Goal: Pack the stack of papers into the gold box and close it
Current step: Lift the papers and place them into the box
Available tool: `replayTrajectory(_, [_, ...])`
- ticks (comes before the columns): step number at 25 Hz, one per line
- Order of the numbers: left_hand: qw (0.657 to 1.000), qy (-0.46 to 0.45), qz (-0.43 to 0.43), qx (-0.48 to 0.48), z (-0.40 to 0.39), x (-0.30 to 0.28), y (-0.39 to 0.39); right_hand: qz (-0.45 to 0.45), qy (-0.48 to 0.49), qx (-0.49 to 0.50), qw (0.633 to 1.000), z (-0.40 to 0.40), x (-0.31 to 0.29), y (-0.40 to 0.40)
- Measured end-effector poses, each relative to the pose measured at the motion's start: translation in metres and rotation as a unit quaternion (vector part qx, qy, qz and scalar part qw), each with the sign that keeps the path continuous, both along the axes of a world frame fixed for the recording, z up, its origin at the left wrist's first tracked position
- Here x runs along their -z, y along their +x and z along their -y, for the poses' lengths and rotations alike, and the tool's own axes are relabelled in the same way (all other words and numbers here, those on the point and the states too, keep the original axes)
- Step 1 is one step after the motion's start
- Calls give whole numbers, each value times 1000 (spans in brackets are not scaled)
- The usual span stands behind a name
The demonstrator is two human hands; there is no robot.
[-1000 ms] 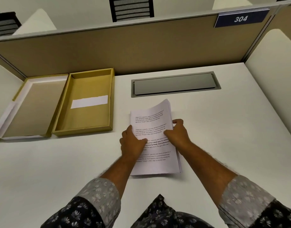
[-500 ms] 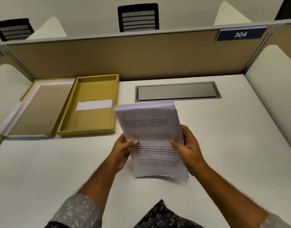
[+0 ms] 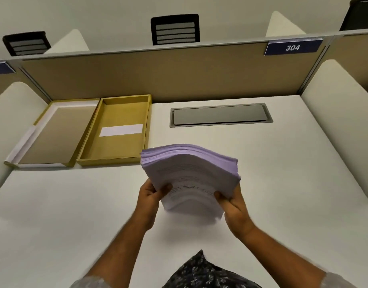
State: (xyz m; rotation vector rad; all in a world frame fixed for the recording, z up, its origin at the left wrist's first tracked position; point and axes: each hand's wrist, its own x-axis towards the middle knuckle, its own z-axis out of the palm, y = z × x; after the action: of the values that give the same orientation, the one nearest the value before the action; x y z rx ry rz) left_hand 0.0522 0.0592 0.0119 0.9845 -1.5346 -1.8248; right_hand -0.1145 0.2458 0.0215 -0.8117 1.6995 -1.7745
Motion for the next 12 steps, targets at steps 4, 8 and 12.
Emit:
replayTrajectory(4, [996,19,78,44,-5,29,7,1,54,-9,999,0,30,-9])
replayTrajectory(8, [991,-7,135,23,-13,56,5,-79,187,-46,978,-4,68,-18])
replayTrajectory(12, [988,-28,139,58,2,60,9,-120,266,-29,956,0,77,-11])
